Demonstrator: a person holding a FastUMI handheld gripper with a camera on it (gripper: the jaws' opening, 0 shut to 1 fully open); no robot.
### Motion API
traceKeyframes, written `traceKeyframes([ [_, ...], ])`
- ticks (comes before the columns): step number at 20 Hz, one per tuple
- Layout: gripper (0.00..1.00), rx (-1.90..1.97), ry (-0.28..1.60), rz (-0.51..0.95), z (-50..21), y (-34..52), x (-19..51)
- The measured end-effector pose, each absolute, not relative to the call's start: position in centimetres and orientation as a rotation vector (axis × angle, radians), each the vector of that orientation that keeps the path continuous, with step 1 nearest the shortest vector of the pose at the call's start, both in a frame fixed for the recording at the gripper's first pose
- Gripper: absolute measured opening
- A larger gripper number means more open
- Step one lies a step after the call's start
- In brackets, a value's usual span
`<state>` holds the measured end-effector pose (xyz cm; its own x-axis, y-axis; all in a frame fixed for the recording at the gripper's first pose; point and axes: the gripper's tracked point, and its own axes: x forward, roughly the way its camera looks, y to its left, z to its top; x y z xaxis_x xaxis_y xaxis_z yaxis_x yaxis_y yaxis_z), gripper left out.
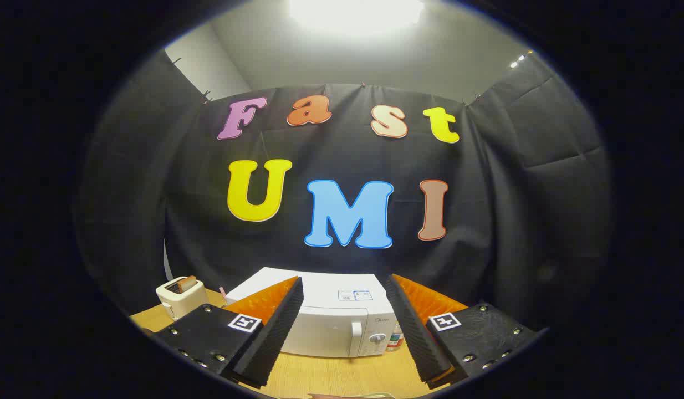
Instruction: Open the microwave, put the food inside, and close the microwave door.
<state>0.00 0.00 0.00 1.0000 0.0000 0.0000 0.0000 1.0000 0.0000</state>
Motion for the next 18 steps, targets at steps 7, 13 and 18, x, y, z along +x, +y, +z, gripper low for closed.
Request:
traceKeyframes([
  [7,0.95,0.001,0.002,0.005,-0.3,0.2,0.0],
  [13,0.95,-0.004,0.007,0.008,-0.9,0.4,0.1],
  [18,0.95,-0.005,0.010,0.009,-1.7,0.4,0.5],
])
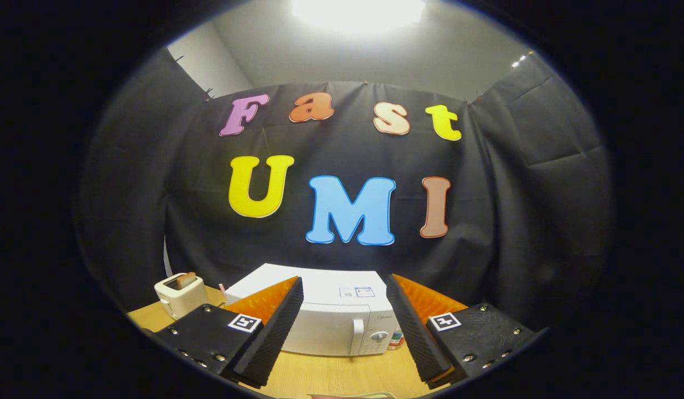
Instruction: Open the microwave, put the food inside, and close the microwave door.
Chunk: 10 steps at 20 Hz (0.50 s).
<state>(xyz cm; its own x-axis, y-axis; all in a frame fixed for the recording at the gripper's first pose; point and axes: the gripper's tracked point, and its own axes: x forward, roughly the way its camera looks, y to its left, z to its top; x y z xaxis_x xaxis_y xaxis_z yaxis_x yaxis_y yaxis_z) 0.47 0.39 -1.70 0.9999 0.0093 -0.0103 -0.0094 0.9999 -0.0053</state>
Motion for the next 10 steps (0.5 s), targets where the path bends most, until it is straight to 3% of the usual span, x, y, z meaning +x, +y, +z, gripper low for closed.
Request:
traceKeyframes([
  [10,0.95,0.002,0.013,0.044,-5.2,0.7,2.0],
])
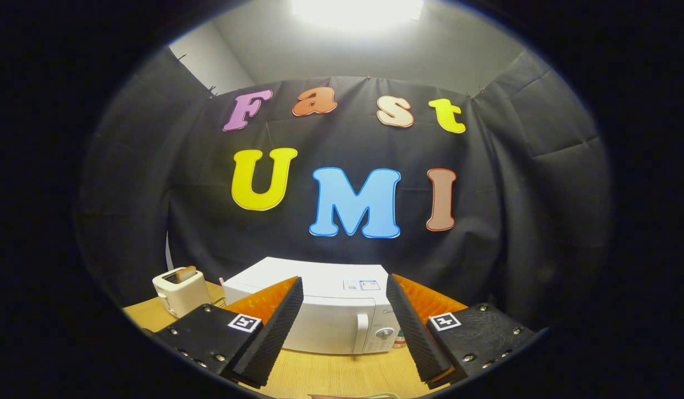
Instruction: Open the microwave, put the food inside, and close the microwave door.
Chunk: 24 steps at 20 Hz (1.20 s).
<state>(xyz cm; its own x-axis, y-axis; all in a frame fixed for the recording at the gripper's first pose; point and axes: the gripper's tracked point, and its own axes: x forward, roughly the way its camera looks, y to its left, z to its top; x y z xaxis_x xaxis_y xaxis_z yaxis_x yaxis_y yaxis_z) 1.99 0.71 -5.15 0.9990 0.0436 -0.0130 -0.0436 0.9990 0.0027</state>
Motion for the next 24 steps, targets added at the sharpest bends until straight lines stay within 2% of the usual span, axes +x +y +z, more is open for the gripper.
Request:
traceKeyframes([
  [7,0.95,0.028,0.039,0.097,-9.8,1.0,4.8],
  [24,0.95,0.021,0.136,0.046,-23.5,-1.5,13.9],
])
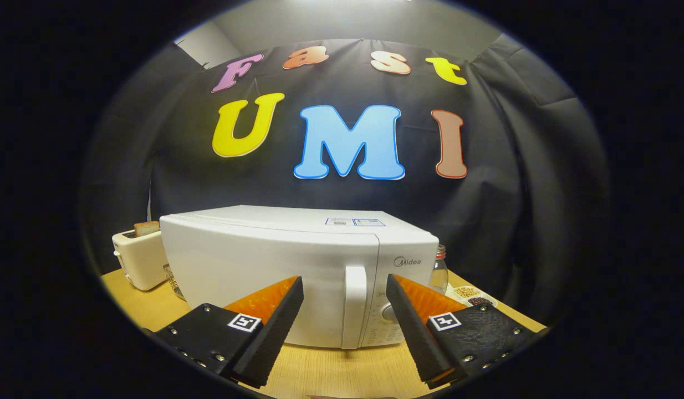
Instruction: Open the microwave, put the food inside, and close the microwave door.
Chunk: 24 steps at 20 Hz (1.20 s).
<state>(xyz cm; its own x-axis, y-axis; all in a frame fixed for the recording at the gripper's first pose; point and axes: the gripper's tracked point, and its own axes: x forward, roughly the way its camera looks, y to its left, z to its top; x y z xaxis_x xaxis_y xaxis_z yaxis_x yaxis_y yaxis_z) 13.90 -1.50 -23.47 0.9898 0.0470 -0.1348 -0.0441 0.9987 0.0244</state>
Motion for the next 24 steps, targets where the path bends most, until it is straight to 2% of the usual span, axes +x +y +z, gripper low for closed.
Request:
traceKeyframes([
  [9,0.94,0.061,0.189,0.042,-28.4,-1.8,16.1],
  [11,0.91,0.064,0.169,0.045,-28.4,-1.7,16.3],
  [12,0.78,0.069,0.166,0.060,-28.6,-1.4,16.3],
  [13,0.71,0.082,0.168,0.087,-28.8,-0.8,16.1],
  [14,0.57,0.083,0.170,0.088,-29.2,-0.9,16.8],
  [15,0.56,0.081,0.161,0.057,-28.7,-2.0,16.5],
  [16,0.39,0.104,0.164,0.077,-28.5,-2.2,16.3],
  [17,0.31,0.124,0.162,0.100,-28.7,-1.9,16.9],
  [19,0.31,0.129,0.155,0.136,-28.8,-1.8,16.6],
  [20,0.23,0.125,0.148,0.146,-28.6,-1.9,16.5],
  [23,0.23,0.100,0.147,0.153,-28.8,-1.8,16.5],
  [24,0.12,0.096,0.143,0.151,-28.7,-1.9,16.4],
])
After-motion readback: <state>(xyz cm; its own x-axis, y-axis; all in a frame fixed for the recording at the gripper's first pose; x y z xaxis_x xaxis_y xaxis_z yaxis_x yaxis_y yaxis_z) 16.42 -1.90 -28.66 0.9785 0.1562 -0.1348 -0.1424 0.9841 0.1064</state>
